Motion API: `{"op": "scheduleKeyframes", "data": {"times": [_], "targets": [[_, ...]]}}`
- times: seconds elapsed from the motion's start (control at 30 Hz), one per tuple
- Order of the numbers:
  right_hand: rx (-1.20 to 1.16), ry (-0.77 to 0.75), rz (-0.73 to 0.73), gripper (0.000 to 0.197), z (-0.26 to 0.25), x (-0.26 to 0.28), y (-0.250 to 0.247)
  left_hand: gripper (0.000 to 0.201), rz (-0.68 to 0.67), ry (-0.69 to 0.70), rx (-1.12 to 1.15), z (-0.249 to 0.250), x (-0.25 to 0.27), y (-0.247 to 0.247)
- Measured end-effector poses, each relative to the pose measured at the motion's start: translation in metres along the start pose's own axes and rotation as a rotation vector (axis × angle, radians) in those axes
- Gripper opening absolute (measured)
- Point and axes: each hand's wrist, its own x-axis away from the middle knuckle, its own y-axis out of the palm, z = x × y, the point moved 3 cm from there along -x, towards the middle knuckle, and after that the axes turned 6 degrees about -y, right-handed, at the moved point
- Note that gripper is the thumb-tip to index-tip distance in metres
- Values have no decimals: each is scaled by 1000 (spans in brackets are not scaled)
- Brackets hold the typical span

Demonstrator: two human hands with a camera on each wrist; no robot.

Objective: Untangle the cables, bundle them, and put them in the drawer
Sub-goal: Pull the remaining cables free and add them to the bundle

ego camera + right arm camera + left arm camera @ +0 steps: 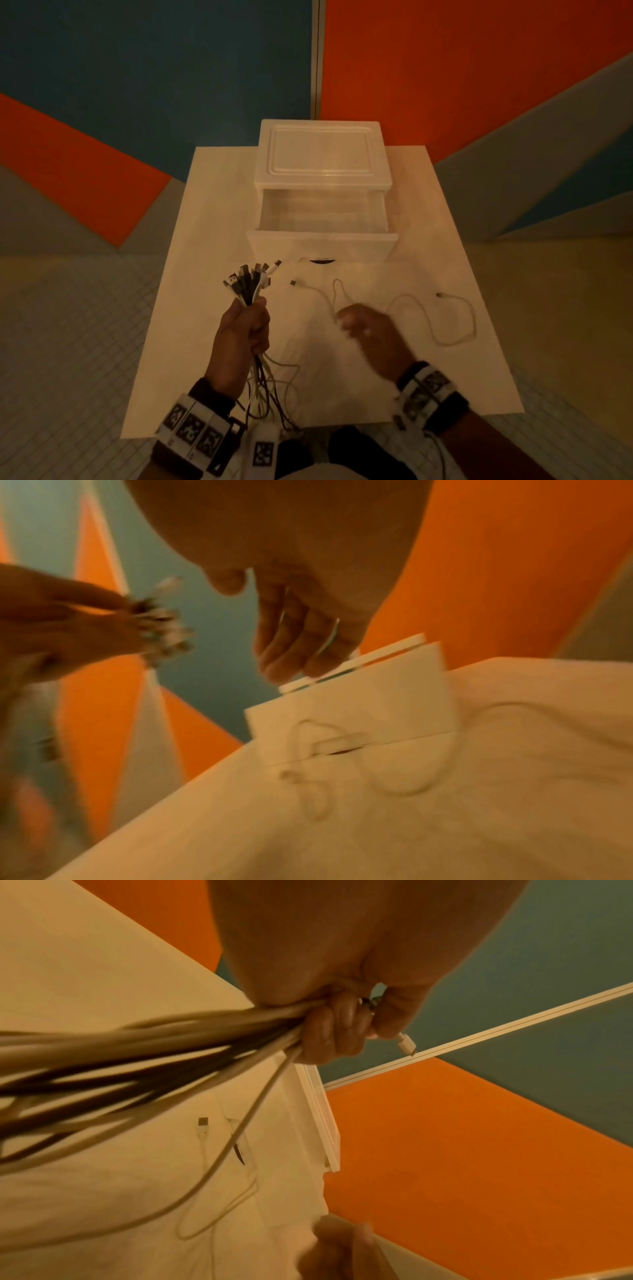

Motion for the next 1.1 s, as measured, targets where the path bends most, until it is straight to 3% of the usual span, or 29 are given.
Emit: {"op": "scheduleKeyframes", "data": {"times": [0.07, 0.13, 0.23, 0.3, 0.47, 0.6, 0.67, 0.73, 0.87, 0.97, 1.1], "targets": [[182, 26, 317, 22, 40, -5, -50, 21, 11, 0, 23, 0, -1, -2], [473, 166, 429, 26, 86, -13, -95, 19, 31, -3, 37, -2, -2, -3], [708, 558, 254, 44, 151, -15, -136, 19, 56, -16, 26, -6, -6, -2], [785, 660, 97, 57, 175, -10, -145, 14, 44, -6, -6, -6, -8, -1], [991, 647, -95, 50, 193, 4, -134, 9, 46, -14, -23, -6, -12, 4], [1125, 626, -175, 48, 195, 16, -126, 20, 49, -2, -38, -3, -16, 9], [1032, 670, -155, 46, 187, 18, -126, 23, 50, 14, -56, -3, -19, 11], [795, 686, -66, 43, 166, 15, -129, 26, 59, 32, -83, -3, -22, 12], [492, 430, 204, 7, 87, -6, -141, 26, 47, 61, -87, -2, -27, 14], [245, 262, 133, 9, 16, -21, -130, 22, 39, 65, -74, -1, -30, 15], [-120, 162, -99, 3, -56, -37, -88, 18, 23, 88, -84, -1, -30, 19]]}}
